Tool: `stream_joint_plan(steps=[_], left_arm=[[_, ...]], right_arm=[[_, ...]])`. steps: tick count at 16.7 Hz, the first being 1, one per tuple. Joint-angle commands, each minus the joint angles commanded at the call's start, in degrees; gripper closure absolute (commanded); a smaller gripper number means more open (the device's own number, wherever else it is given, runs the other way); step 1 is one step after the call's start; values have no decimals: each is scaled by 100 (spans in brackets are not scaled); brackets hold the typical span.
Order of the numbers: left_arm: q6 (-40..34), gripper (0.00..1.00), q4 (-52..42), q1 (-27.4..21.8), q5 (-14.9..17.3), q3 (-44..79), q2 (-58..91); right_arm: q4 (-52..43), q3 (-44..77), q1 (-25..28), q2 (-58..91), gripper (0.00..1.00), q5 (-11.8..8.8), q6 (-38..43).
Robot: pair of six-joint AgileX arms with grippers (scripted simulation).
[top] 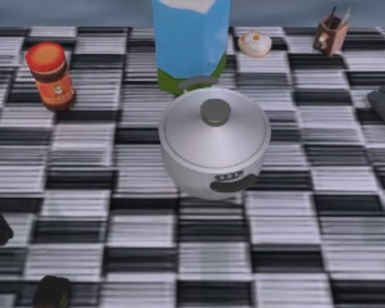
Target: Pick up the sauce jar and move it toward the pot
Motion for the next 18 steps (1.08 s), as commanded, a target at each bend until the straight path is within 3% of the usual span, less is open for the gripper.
stream_joint_plan(steps=[8,18], left_arm=[[87,0,-552,-21,75,771,884],[513,0,-3197,-185,410,4491,5231]], right_arm=[[0,0,0,0,0,0,0],[0,0,0,0,0,0,0]])
